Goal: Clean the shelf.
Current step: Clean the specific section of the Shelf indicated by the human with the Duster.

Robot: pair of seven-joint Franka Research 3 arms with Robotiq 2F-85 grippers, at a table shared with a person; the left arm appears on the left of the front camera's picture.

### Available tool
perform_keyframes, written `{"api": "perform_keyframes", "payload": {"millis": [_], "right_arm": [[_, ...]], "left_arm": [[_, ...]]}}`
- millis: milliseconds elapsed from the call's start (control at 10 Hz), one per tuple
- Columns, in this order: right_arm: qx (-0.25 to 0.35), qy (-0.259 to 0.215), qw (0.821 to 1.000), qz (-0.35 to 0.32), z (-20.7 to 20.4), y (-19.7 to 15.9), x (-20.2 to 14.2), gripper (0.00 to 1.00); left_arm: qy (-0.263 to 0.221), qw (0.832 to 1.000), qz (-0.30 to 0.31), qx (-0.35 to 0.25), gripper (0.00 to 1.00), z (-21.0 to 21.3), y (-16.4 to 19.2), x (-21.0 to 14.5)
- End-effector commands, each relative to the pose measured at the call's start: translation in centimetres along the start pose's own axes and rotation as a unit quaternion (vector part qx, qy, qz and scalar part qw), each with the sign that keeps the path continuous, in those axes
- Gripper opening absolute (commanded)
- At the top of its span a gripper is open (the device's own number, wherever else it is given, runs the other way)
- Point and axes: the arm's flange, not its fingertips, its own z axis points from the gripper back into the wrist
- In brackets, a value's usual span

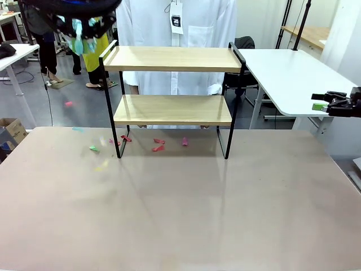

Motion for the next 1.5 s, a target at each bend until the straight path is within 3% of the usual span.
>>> {"api": "perform_keyframes", "payload": {"millis": [0, 100, 300, 400, 500, 600, 800, 900, 1100, 1400], "right_arm": [[0.001, 0.000, 1.000, 0.002, -0.2, 0.1, 0.3, 1.00], [0.001, 0.000, 1.000, 0.002, -0.2, 0.1, 0.3, 1.00], [0.001, 0.000, 1.000, 0.002, -0.2, 0.1, 0.3, 1.00], [0.001, 0.000, 1.000, 0.002, -0.2, 0.1, 0.3, 1.00], [0.001, 0.000, 1.000, 0.002, -0.2, 0.1, 0.3, 1.00], [0.001, 0.000, 1.000, 0.002, -0.2, 0.1, 0.3, 1.00], [0.001, 0.000, 1.000, 0.002, -0.2, 0.1, 0.3, 1.00], [0.001, 0.000, 1.000, 0.002, -0.2, 0.1, 0.3, 1.00], [0.001, 0.000, 1.000, 0.002, -0.2, 0.1, 0.3, 1.00], [0.001, 0.000, 1.000, 0.002, -0.2, 0.1, 0.3, 1.00]], "left_arm": [[-0.028, 0.995, -0.022, -0.095, 0.13, 0.8, 0.0, -0.9], [0.000, 1.000, 0.000, 0.000, 0.13, 0.0, 0.0, 0.0], [0.000, 1.000, 0.000, 0.000, 0.13, 0.0, 0.0, 0.0], [-0.011, 1.000, -0.002, -0.021, 0.13, 0.9, -0.3, -0.3], [-0.058, 0.996, -0.020, -0.067, 0.13, 1.7, -0.4, -0.2], [-0.063, 0.987, -0.073, -0.125, 0.13, 2.2, 0.6, -0.1], [-0.056, 0.975, -0.106, -0.186, 0.13, 2.1, 3.9, -0.6], [-0.054, 0.957, -0.160, -0.235, 0.13, 2.2, 5.3, -1.0], [-0.008, 0.902, -0.272, -0.335, 0.13, 2.4, 8.3, -1.8], [0.006, 0.861, -0.372, -0.346, 0.13, 3.0, 11.8, -3.2]]}}
